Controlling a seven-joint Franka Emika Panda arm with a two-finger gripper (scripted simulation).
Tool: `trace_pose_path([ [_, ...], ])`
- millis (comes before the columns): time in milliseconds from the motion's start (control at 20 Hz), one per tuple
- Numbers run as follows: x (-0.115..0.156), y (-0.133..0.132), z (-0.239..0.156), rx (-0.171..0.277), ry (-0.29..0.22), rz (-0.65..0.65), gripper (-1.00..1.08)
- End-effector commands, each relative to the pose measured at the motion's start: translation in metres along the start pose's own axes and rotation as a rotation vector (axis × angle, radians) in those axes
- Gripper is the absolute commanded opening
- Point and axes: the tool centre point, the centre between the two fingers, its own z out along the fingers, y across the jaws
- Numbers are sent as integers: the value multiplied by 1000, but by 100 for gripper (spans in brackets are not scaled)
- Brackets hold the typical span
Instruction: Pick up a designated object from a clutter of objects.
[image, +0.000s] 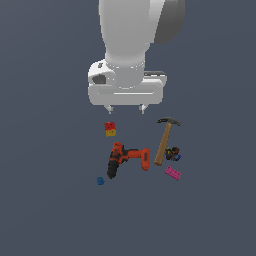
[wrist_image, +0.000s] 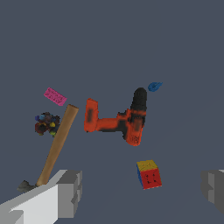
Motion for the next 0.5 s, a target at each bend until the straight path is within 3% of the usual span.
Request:
trace_pose_path([
  [0, 0, 0, 0, 0, 0, 0, 100],
  [450, -6, 1, 12, 9, -33, -26, 100],
])
